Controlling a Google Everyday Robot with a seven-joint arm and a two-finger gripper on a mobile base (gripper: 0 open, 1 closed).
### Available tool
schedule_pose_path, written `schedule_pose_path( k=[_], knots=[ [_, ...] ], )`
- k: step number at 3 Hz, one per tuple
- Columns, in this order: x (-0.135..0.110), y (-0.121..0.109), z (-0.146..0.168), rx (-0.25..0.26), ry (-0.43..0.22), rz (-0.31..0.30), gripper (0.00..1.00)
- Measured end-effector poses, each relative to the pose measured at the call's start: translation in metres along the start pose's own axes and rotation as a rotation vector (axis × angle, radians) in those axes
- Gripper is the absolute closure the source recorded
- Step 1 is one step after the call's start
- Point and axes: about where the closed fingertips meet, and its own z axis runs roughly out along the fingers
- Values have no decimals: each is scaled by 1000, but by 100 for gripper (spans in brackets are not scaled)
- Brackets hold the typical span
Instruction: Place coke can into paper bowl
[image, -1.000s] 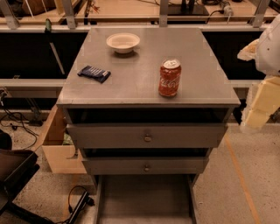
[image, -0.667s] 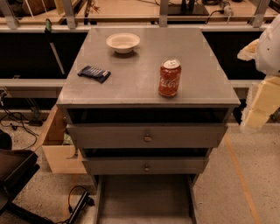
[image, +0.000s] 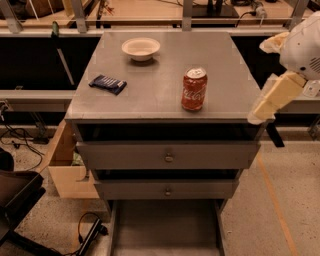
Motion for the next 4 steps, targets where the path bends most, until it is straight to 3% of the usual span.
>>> schedule_pose_path(
  k=[2,3,4],
  knots=[
    [-33,-69,55,94,-489,94,0],
    [-32,-77,73,106,-661,151,0],
    [-38,-75,75,97,-684,152,0]
  ],
)
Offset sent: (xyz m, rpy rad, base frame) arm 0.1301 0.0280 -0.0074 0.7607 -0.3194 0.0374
